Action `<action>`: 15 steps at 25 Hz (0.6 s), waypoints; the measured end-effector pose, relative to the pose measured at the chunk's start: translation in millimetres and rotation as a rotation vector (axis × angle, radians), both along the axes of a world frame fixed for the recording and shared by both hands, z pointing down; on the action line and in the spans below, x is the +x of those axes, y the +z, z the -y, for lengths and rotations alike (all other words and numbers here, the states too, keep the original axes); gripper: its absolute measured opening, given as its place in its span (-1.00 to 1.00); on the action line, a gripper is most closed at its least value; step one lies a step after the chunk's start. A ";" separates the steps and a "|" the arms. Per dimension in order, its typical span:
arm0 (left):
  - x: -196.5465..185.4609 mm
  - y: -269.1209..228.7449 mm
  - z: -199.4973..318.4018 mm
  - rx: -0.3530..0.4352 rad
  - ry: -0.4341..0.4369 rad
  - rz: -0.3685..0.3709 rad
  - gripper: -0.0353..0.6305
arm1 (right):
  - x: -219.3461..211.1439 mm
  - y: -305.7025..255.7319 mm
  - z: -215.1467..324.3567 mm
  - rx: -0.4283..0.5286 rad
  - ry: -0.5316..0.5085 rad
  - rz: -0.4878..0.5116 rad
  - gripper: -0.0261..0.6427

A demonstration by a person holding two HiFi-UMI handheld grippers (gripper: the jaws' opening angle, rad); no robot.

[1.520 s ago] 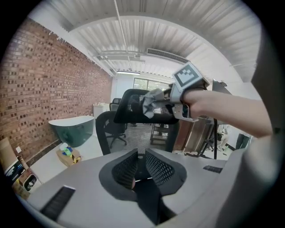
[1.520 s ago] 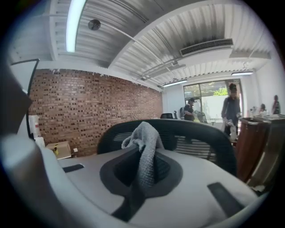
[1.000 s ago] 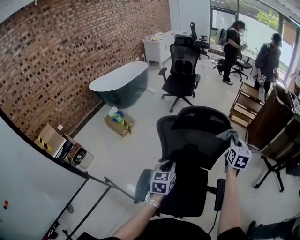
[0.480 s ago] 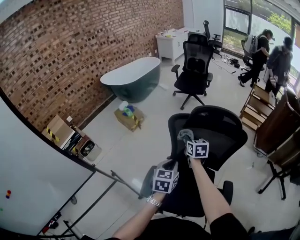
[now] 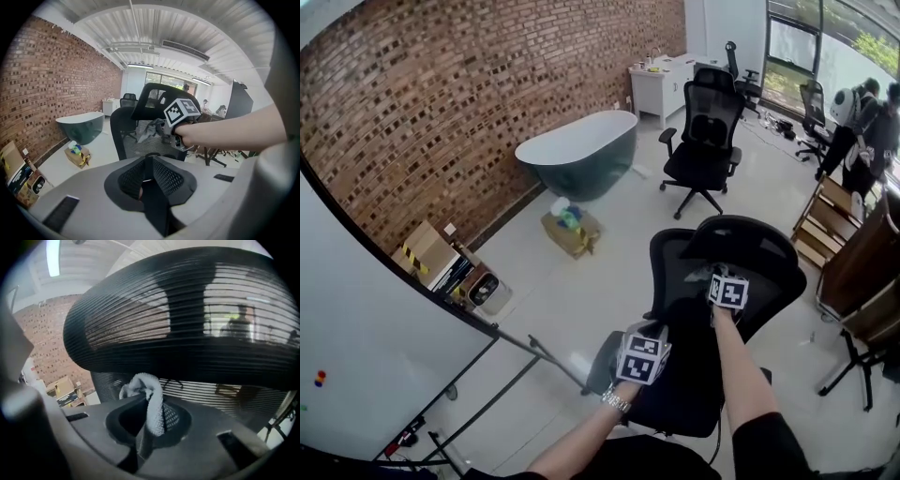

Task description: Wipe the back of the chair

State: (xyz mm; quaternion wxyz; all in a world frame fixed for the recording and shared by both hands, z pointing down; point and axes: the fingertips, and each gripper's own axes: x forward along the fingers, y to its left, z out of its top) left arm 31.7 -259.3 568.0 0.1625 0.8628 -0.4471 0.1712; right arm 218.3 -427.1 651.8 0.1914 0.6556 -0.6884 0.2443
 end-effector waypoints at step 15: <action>20.1 15.1 -8.9 -0.006 0.049 -0.004 -0.72 | 238.8 17.7 -134.5 -0.036 0.343 -0.083 -0.89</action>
